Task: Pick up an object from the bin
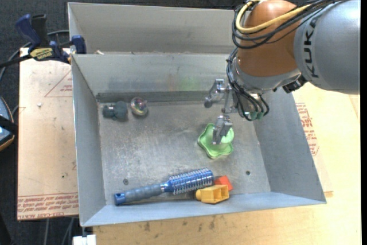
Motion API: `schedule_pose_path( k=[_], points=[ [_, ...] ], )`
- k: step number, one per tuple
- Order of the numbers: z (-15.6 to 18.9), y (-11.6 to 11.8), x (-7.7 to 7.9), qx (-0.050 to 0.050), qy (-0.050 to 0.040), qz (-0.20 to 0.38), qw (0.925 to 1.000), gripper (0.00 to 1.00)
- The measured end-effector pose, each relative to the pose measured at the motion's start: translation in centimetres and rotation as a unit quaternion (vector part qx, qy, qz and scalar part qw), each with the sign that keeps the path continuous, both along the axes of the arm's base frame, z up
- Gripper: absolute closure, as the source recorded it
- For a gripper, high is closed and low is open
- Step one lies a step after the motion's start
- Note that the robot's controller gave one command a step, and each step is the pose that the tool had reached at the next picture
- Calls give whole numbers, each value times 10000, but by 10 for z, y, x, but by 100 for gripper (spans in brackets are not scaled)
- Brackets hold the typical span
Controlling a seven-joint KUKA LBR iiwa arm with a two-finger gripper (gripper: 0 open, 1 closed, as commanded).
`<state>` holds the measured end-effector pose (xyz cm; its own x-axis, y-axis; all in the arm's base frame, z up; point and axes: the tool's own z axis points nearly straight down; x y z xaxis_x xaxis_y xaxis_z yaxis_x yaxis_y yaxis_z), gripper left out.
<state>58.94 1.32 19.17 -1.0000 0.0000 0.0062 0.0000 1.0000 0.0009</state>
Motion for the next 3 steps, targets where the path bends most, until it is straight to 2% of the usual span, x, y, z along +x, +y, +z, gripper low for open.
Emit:
schedule_pose_path(
  k=[1,2,3],
  points=[
    [-110,-69,2,2,-91,1331,9911,0],
    [-109,-40,25,-8,-95,1254,9921,0],
    [-108,-41,25,-1,-109,1238,9922,100]
  ],
)
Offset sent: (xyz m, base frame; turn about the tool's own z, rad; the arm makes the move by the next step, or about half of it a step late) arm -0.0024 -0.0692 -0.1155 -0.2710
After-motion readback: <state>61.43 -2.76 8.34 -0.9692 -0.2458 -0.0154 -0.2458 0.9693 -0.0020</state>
